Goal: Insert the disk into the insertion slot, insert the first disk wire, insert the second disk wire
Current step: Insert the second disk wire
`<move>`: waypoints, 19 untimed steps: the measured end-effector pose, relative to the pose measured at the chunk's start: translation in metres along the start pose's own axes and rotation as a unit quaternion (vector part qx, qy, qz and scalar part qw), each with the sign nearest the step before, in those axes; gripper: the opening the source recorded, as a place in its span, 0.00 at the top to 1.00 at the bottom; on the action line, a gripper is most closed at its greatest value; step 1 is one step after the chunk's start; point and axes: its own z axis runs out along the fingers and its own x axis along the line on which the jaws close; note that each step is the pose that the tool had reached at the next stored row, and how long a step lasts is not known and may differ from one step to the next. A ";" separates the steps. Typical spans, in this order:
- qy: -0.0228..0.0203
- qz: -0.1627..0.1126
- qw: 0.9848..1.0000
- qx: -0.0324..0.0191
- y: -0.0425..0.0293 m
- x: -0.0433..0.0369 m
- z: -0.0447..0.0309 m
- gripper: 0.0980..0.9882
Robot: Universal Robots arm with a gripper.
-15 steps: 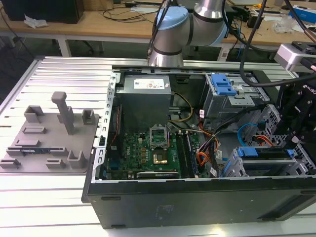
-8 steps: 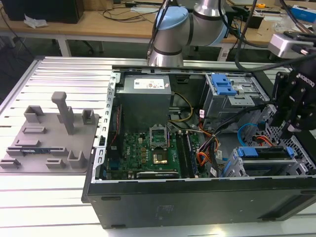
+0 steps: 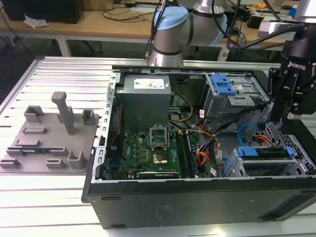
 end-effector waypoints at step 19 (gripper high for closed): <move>0.032 -0.038 0.999 0.019 0.0308 -0.0196 -0.0026 0.63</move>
